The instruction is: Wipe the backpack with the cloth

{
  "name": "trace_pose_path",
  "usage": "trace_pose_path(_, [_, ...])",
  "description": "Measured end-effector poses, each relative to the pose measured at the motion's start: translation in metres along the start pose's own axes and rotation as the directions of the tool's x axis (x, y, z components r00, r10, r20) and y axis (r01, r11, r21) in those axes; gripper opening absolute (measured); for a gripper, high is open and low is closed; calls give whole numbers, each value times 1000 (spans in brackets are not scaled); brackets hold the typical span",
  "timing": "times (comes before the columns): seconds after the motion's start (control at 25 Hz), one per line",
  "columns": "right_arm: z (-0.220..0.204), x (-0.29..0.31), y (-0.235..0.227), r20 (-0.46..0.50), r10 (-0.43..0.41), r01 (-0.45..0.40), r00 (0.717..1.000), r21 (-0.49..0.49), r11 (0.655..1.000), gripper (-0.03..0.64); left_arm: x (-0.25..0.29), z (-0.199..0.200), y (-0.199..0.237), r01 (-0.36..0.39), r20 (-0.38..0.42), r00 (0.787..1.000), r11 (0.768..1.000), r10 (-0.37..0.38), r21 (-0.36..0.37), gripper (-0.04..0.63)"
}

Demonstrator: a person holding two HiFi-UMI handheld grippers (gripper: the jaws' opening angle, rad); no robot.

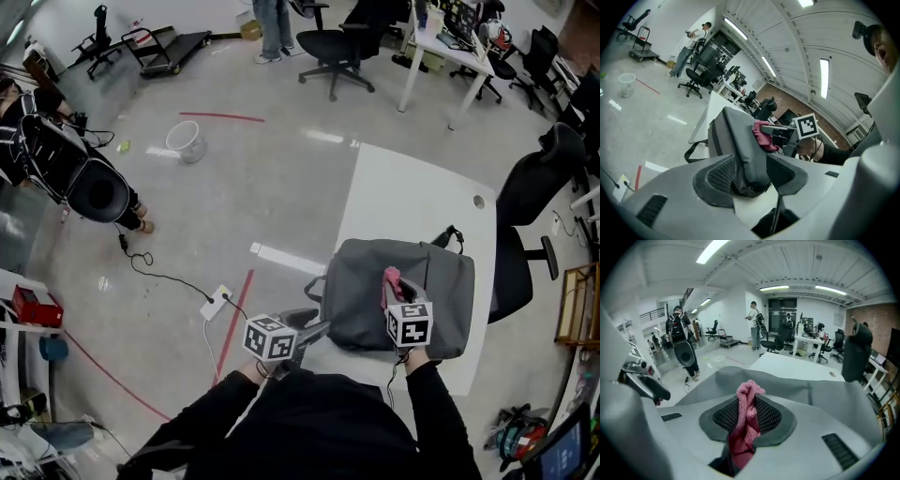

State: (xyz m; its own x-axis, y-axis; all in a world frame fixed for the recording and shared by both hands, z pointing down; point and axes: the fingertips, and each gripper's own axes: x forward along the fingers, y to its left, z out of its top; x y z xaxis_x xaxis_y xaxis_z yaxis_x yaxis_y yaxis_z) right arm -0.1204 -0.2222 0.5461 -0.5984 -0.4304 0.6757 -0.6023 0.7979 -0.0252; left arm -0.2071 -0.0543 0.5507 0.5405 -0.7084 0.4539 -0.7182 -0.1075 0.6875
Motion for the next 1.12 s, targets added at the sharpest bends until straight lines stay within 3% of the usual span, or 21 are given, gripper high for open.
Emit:
trace_pose_path(0.24, [45,33,130,54,241,-237,969,-69,969,86,-43,-5,36,-46,17,999,998,47,-49,225])
trace_pose_path(0.44, [77,35,153,125,305,-297,944,-82,951,86,-59,2,45,-74,42,996,996,76,-56,225])
trace_pose_path(0.6, [60,32,109,91,232,-226,969,-67,972,86,-47,4,35,-71,55,996,996,74,-60,225])
trace_pose_path(0.88, [11,-13,-12,38,32,-33,999,17,999,86,-5,-11,-14,-27,46,999,998,29,-51,225])
trace_pose_path(1.12, [6,-72,-177,52,-132,127,990,94,987,86,66,2,-58,-41,43,998,999,42,-32,225])
